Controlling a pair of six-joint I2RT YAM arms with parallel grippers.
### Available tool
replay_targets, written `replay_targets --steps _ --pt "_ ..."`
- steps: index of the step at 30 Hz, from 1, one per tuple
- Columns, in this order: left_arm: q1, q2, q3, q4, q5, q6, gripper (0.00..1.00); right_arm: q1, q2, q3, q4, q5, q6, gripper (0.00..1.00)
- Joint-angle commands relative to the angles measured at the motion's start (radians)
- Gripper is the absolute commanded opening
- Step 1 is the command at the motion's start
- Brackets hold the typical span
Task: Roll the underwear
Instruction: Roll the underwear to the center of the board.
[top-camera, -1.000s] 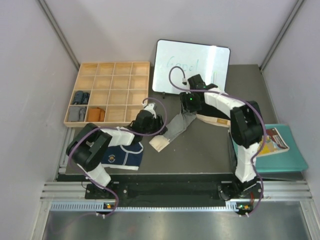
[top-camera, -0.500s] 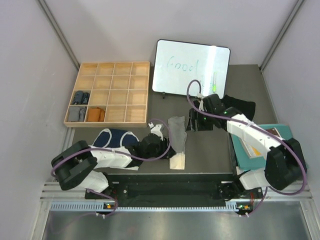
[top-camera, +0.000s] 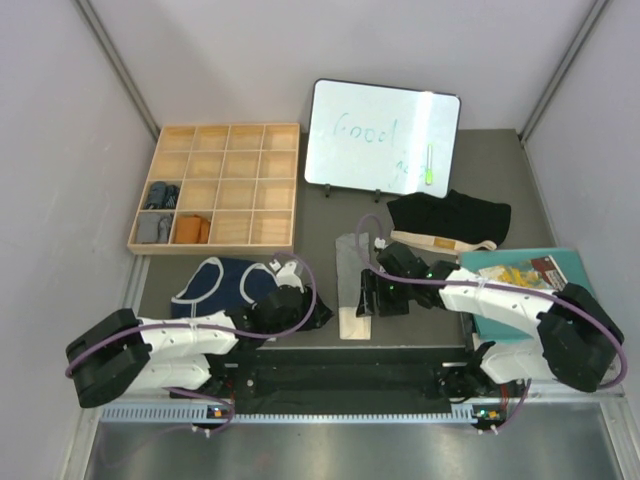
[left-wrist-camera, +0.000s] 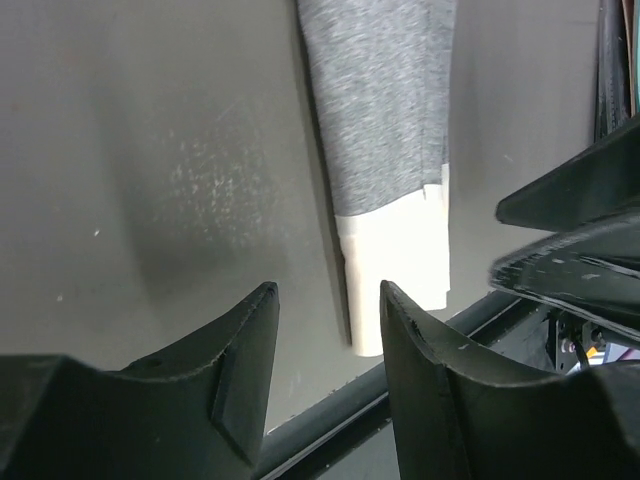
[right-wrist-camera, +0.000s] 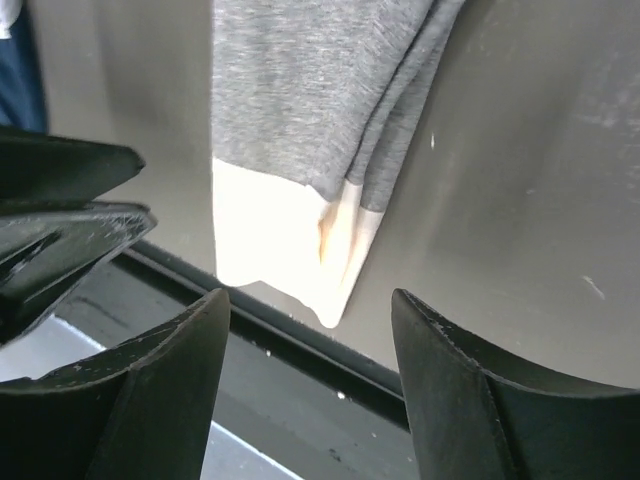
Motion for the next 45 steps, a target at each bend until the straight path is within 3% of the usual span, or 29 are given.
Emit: replay_targets --steps 1,12,21,27,34,45 --pt "-0.007 -0.022 -0.032 0.040 -0.003 -0.036 0.49 0.042 0.066 0.013 0.053 0.076 0.082 0.64" --pt "-0.016 0.007 -0.041 0.069 0.003 -0.068 0.49 0.098 0.184 0.066 0.015 0.143 0.101 0.50" --pt "-0.036 0.072 -0.030 0.095 0.004 -0.119 0.48 0.118 0.208 0.063 -0.028 0.162 0.128 0.16" --pt "-0.056 0.136 -0.044 0.184 0.029 -0.162 0.48 0.118 0.221 0.048 0.004 0.149 0.130 0.03" --pt "-0.074 0.199 -0.049 0.193 0.036 -0.220 0.44 0.120 0.228 0.040 0.022 0.139 0.125 0.00" --pt "-0.139 0.283 -0.018 0.069 -0.014 -0.306 0.36 0.118 0.227 0.026 0.055 0.116 0.127 0.00"
